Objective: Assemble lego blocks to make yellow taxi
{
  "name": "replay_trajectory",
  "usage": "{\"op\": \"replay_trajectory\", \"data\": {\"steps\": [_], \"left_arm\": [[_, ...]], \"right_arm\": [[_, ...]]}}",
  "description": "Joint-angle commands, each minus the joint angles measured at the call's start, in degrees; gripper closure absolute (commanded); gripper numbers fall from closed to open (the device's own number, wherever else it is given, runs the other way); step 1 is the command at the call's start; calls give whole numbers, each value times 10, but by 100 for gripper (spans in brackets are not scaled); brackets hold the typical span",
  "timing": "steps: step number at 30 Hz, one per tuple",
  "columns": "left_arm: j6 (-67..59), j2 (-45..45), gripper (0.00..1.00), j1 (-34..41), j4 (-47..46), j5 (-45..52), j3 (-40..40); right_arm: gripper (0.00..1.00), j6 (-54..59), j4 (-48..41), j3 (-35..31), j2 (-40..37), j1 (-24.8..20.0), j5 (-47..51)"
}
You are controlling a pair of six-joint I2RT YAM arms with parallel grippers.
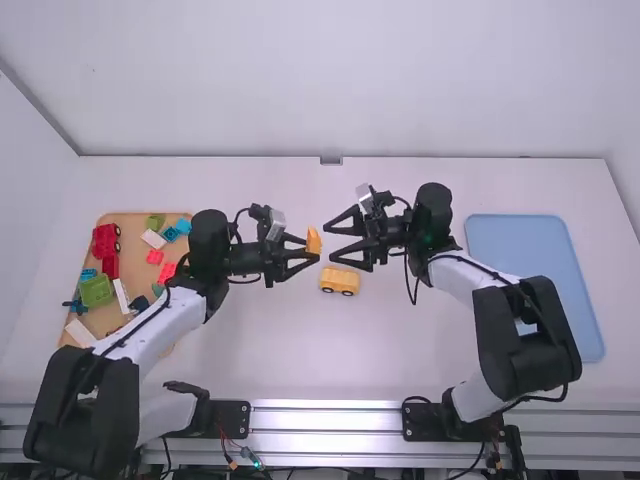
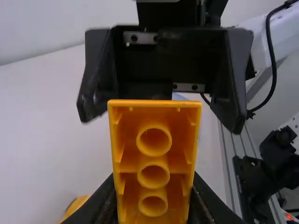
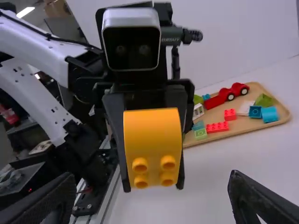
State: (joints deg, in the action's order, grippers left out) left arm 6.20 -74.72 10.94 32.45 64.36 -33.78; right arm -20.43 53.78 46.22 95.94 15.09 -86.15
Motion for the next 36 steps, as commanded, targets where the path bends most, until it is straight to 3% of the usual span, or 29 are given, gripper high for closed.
{"op": "replay_trajectory", "data": {"steps": [1, 10, 14, 15, 17, 20, 29, 33, 34, 35, 36], "left_arm": [[8, -15, 92, 3, 20, 12, 2], [17, -60, 93, 4, 88, 57, 2], [33, -64, 93, 4, 104, 53, 2], [34, -66, 93, 2, 108, 53, 2], [34, -66, 93, 3, 109, 53, 2], [34, -66, 92, 8, 108, 53, 2], [31, -66, 90, 9, 103, 53, 2], [34, -66, 77, 10, 101, 51, 2], [34, -66, 67, 8, 101, 50, 2], [34, -66, 43, 5, 101, 50, 2], [33, -66, 36, 5, 101, 50, 2]], "right_arm": [[17, -16, 5, -1, 3, 12, -19], [28, -34, 32, -1, 3, 39, 21], [41, -33, 33, -1, 3, 37, 26], [49, -33, 33, -1, 3, 37, 26], [55, -31, 32, -1, 3, 37, 26], [56, -31, 33, -1, 3, 37, 26], [77, -21, 28, -1, 3, 45, 38], [91, -21, 28, -1, 3, 45, 40], [93, -21, 29, -1, 3, 45, 47], [94, -21, 30, -1, 3, 45, 62], [94, -21, 31, -1, 3, 45, 67]]}}
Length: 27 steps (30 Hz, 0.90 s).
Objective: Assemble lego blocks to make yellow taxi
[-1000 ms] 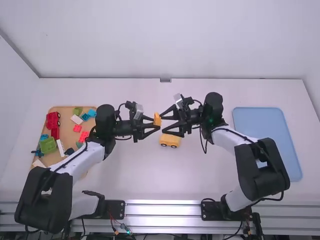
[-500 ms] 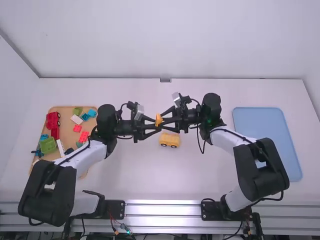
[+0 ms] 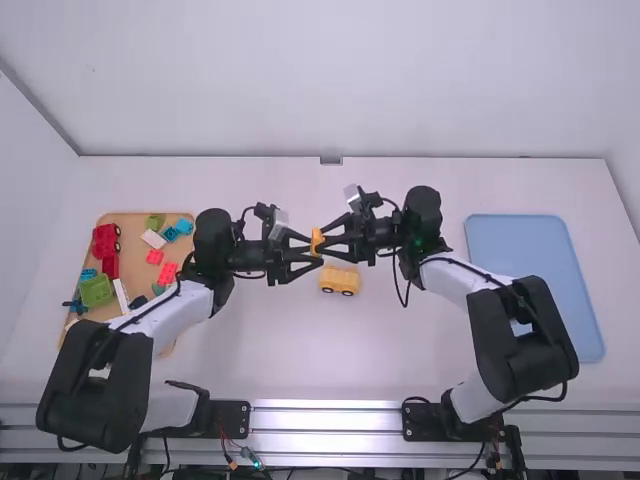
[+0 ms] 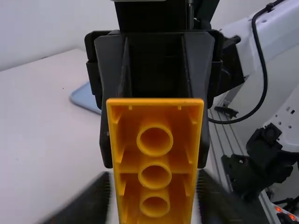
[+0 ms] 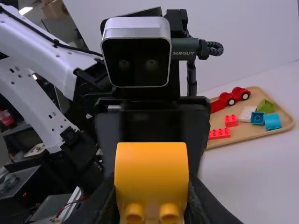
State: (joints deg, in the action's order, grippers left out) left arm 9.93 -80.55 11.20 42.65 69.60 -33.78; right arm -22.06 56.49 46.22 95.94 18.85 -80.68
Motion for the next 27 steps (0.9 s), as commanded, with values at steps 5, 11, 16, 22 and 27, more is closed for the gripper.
{"op": "replay_trajectory", "data": {"steps": [5, 11, 16, 22, 27], "left_arm": [[-7, -8, 1, 4, -9, -91, 2], [-4, -8, 1, 1, -103, -229, 2], [-88, -8, 1, 4, -163, -283, 2], [-143, -8, 0, -10, -139, -287, -1], [-229, -8, 1, -21, -181, -288, -27]], "right_arm": [[91, -5, 3, -1, 3, -9, 119], [94, 57, -50, -1, 3, -43, 133], [98, 123, -165, -1, 3, -49, 240], [98, 213, -339, 15, -31, -35, 397], [100, 294, -670, 126, -45, -6, 607]]}}
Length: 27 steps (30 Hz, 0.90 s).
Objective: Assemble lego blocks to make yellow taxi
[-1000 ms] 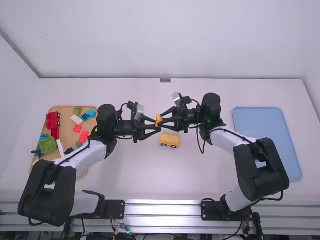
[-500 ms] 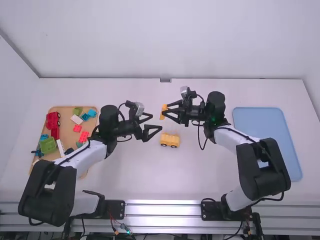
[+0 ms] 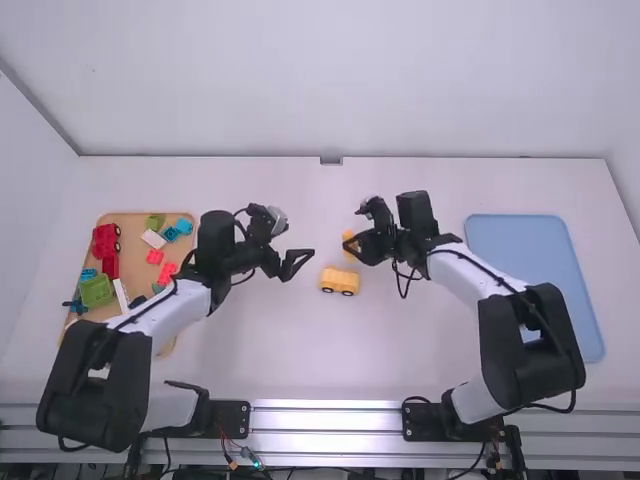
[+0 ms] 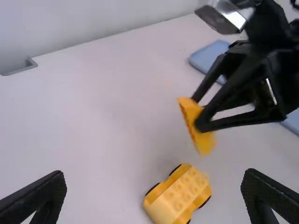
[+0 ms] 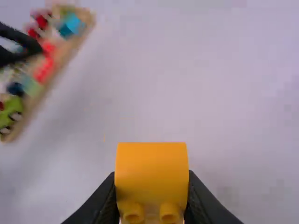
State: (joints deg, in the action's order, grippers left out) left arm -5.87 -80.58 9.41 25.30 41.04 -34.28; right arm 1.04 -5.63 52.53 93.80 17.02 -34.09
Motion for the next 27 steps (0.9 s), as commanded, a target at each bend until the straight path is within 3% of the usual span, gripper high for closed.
{"op": "replay_trajectory", "data": {"steps": [1, 2, 3, 5, 9, 15, 23, 24, 27], "left_arm": [[-99, -7, 1, -3, -22, -2, -30], [-126, -7, 1, -5, -40, -2, -40], [-126, -7, 1, -5, -40, -2, -40], [-156, -7, 1, -3, -78, -2, -65], [-180, -7, 1, -4, -152, 0, -108], [-236, -7, 1, -3, -257, 0, -158], [-236, -7, 0, -5, -271, 0, -163], [-236, -7, 1, -5, -273, 0, -163], [-247, -7, 1, -1, -282, 1, -163]], "right_arm": [[100, 75, -101, 82, -23, 19, 175], [100, 101, -177, 107, -23, 28, 223], [100, 101, -177, 107, -23, 28, 223], [100, 182, -276, 127, -23, 43, 281], [100, 303, -338, 110, -23, 38, 303], [100, 421, -334, 52, -23, 10, 311], [100, 455, -290, 15, -19, 8, 310], [96, 455, -284, 16, -13, 12, 314], [94, 469, -273, 18, 17, 25, 316]]}}
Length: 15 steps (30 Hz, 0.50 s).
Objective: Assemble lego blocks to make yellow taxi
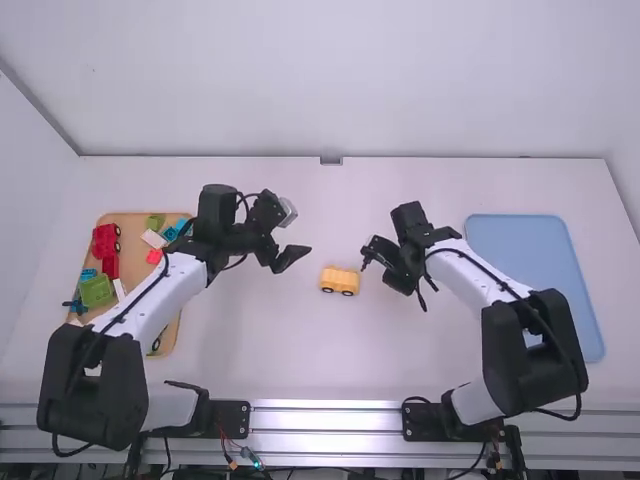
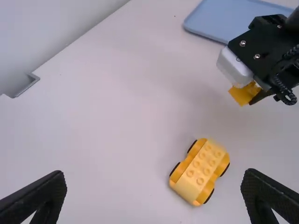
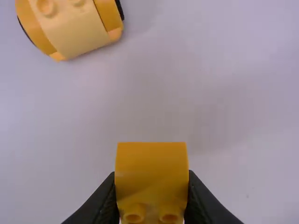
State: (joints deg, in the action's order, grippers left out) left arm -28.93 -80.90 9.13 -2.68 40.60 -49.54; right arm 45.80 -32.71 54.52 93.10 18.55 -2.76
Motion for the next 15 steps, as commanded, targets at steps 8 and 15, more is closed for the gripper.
{"op": "replay_trajectory", "data": {"steps": [8, 15], "left_arm": [[-72, -4, 1, 2, -34, 5, -10], [-261, -4, 1, 2, -89, 80, 0]], "right_arm": [[100, 76, -48, 56, 110, 44, 17], [92, 68, -22, 62, 113, 49, 37]]}}
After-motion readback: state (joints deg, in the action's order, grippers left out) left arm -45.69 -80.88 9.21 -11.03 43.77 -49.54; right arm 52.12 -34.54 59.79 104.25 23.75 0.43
